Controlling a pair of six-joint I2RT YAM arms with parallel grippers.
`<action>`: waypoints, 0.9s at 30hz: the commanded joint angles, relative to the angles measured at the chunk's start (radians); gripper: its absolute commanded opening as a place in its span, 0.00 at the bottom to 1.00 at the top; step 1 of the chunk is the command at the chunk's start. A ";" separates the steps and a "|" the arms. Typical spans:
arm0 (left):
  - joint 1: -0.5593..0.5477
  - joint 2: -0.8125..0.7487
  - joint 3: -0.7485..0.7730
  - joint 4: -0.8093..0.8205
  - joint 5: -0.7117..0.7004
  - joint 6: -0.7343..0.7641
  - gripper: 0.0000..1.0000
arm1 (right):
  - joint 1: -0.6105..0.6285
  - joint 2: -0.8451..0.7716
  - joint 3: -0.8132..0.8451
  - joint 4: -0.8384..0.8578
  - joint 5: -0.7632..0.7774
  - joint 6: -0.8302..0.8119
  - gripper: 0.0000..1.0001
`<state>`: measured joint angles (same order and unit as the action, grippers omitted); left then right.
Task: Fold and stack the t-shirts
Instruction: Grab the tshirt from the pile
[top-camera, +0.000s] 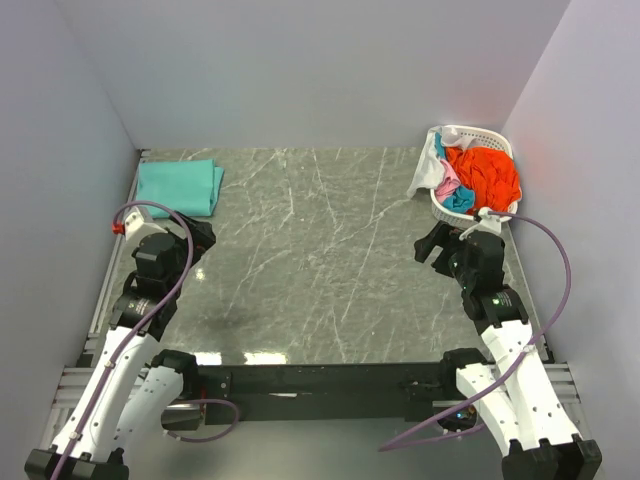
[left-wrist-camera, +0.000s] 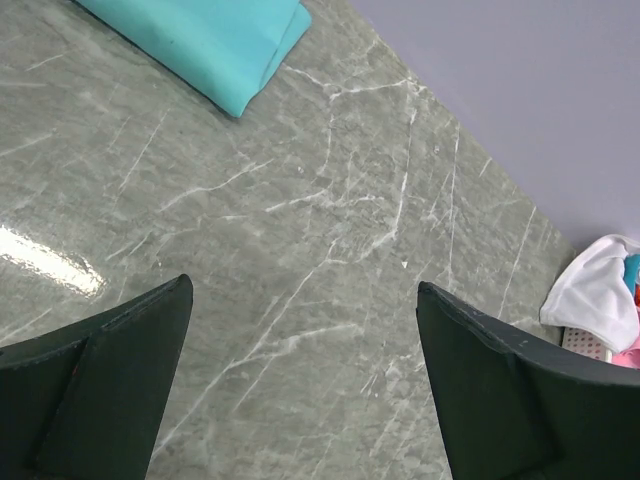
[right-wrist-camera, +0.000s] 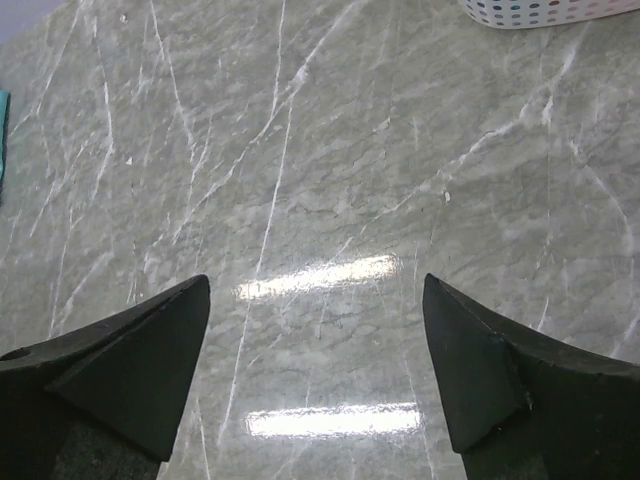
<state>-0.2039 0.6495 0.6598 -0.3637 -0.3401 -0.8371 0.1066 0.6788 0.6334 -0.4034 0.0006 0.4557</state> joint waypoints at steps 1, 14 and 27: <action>-0.002 -0.008 -0.006 0.037 -0.008 -0.013 0.99 | -0.004 -0.019 0.003 0.054 0.022 0.015 0.96; -0.002 0.070 -0.016 0.147 -0.008 0.021 0.99 | -0.004 0.106 0.029 0.126 0.070 0.054 0.98; -0.002 0.193 -0.009 0.243 -0.086 0.056 0.99 | -0.100 0.464 0.446 -0.112 0.277 0.025 0.98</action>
<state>-0.2047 0.8379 0.6403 -0.1841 -0.3832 -0.8059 0.0662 1.0954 0.9813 -0.4641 0.2157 0.4957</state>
